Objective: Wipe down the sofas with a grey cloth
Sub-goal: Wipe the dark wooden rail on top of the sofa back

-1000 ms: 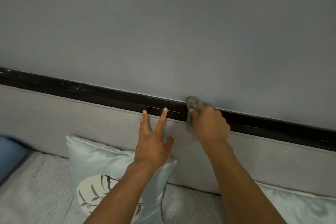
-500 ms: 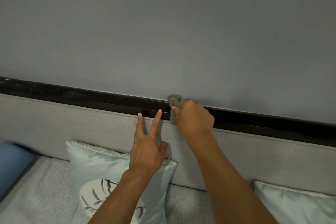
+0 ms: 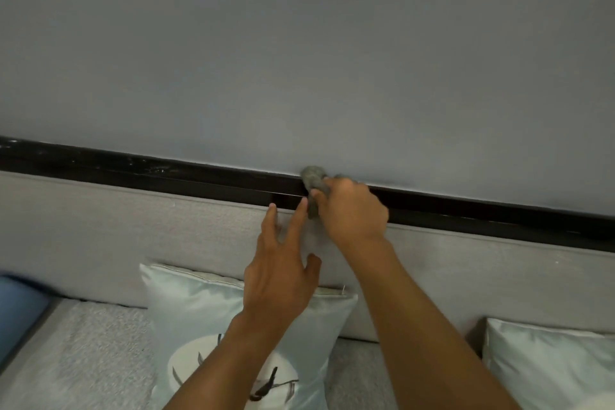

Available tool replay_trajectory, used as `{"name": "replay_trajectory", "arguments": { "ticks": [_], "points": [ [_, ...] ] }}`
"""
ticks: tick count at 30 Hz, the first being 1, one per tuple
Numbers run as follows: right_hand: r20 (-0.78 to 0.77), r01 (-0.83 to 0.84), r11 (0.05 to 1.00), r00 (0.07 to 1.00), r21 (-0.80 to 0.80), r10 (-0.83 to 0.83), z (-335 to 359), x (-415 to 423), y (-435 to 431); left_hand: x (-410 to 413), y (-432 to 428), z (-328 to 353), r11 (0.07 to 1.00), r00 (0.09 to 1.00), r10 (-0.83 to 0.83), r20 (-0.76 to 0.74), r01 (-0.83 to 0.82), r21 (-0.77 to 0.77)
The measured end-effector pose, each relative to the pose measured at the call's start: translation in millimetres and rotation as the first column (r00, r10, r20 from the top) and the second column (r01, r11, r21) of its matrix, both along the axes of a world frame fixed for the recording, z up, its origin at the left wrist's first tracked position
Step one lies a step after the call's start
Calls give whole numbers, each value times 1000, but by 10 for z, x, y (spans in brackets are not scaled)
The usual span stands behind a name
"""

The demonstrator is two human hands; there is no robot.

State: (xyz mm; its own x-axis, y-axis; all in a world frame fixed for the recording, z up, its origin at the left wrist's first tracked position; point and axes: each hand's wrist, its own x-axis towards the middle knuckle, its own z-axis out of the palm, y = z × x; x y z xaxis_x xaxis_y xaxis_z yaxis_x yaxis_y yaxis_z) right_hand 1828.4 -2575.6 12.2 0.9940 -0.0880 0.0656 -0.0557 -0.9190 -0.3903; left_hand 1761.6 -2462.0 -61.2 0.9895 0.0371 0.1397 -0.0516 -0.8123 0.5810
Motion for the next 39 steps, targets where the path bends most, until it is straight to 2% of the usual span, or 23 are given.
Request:
{"name": "replay_trajectory", "arguments": {
  "ticks": [5, 7, 13, 17, 20, 23, 25, 27, 31, 35, 39],
  "points": [
    [-55, 302, 953, 952, 26, -301, 26, -209, -387, 76, 641, 10, 999, 999, -35, 3, 35, -32],
    [-41, 339, 939, 940, 49, -338, -3, -227, -193, 118, 860, -24, 998, 998, -55, -11, 55, -15],
    [-62, 175, 984, 983, 16, -174, -32, -96, 707, 192, 1199, -65, 1000, 999, -22, -39, 22, 6],
    [-77, 291, 957, 953, -21, -291, 1, -182, 397, 176, 1348, -31, 999, 998, 6, -68, -9, -45],
    [-66, 340, 939, 939, 50, -336, -2, -212, 430, 189, 1373, -16, 996, 991, -36, -128, 25, -87],
    [-83, 236, 969, 970, 72, -230, -36, -153, 864, 204, 1347, -26, 997, 986, -52, -158, 42, -66],
    [-102, 98, 995, 990, 28, -95, -79, -128, 1146, 208, 1343, -47, 998, 985, -57, -160, 53, -33],
    [-109, 37, 999, 993, 3, -36, -87, -89, 1157, 217, 1349, -47, 998, 985, -62, -162, 65, 13],
    [-113, 154, 988, 982, 8, -152, -98, -84, 527, 214, 1352, -11, 994, 973, -39, -229, 62, 92],
    [-67, 234, 964, 972, 127, -227, -140, -177, 412, 235, 1341, 42, 989, 964, -28, -263, 65, 132],
    [-59, 27, 986, 998, 167, -18, -171, -96, 1045, 243, 1345, 64, 987, 955, -4, -297, 52, 154]
  ]
}}
